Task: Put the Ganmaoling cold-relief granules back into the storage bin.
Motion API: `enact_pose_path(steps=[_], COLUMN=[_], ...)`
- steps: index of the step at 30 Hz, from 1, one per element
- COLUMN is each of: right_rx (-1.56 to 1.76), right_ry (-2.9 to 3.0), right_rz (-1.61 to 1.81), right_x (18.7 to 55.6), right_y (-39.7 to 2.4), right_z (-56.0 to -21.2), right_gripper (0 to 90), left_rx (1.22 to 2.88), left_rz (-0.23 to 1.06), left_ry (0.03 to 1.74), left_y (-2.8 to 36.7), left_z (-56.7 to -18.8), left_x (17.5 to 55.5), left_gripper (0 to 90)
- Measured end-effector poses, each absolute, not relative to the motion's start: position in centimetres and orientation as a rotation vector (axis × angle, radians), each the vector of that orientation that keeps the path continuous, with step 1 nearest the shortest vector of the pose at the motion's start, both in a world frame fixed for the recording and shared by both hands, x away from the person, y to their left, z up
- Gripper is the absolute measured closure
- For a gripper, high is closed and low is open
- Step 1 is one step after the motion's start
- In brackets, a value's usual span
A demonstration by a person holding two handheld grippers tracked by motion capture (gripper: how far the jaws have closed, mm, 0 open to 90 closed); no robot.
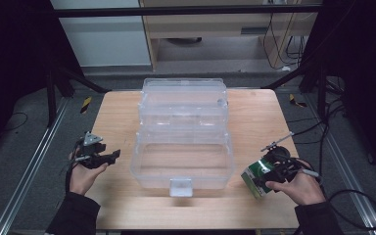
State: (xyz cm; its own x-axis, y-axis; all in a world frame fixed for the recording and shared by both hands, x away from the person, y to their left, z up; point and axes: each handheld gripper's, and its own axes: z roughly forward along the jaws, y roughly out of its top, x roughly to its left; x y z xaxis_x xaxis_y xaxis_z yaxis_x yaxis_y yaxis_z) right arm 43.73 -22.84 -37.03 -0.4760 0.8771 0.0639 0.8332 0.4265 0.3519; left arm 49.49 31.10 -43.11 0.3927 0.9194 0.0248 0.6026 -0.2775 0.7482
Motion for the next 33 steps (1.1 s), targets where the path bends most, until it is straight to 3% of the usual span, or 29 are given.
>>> enact_pose_path(steps=[33], right_rx=[1.1], right_ry=[2.61], right_rz=[0.649], right_x=[47.5], right_y=[-20.1], right_z=[-29.8], right_gripper=[17.0], left_rx=[2.005], left_rz=[0.602], left_ry=[1.302], left_y=[31.1], left_z=[-43.5], left_x=[49.7], left_gripper=[35.0])
